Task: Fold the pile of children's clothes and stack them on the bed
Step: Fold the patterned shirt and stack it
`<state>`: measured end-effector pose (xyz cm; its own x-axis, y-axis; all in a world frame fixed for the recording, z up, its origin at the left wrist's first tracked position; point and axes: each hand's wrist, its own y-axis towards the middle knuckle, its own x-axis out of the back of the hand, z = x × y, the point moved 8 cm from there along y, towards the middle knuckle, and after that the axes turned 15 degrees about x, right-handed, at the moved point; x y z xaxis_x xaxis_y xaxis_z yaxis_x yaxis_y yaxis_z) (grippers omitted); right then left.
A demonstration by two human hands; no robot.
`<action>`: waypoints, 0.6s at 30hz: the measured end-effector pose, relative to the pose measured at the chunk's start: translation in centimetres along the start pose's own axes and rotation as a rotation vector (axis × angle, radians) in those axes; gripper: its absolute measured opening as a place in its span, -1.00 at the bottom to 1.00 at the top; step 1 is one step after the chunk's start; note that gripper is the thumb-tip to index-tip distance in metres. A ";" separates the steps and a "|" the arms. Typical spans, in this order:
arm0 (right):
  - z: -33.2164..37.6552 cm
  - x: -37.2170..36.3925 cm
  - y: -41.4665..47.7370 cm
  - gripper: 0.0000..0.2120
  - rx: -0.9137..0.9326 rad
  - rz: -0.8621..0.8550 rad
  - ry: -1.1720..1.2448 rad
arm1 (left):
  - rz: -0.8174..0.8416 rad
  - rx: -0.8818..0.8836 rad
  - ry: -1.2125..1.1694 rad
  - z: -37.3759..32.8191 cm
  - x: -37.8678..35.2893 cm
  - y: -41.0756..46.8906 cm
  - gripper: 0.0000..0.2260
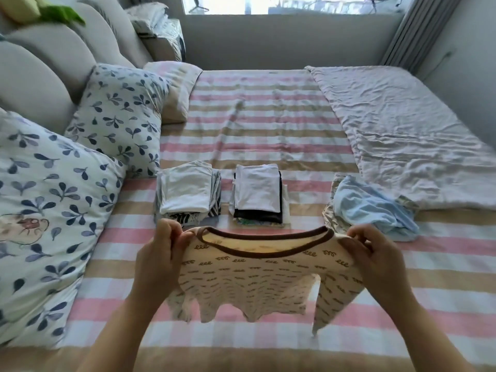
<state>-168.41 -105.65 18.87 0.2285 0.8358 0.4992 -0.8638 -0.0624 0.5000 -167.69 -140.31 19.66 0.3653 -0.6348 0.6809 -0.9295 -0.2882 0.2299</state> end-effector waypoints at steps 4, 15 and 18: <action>4.5 2.9 1.1 -0.69 0.000 0.022 0.118 | -0.055 -0.068 0.000 -3.8 5.2 -1.6 -0.83; 9.1 6.0 -1.4 -0.92 0.043 -0.003 0.038 | -0.094 -0.083 0.028 -5.4 8.2 -5.6 -0.83; 6.5 4.0 -1.7 -0.86 0.047 0.039 -0.007 | -0.045 -0.045 0.044 -3.5 5.3 -4.7 -0.77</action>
<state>-163.06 -105.79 24.62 0.1981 0.8286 0.5237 -0.8499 -0.1209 0.5128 -161.55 -139.82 24.60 0.4051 -0.5894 0.6989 -0.9139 -0.2823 0.2916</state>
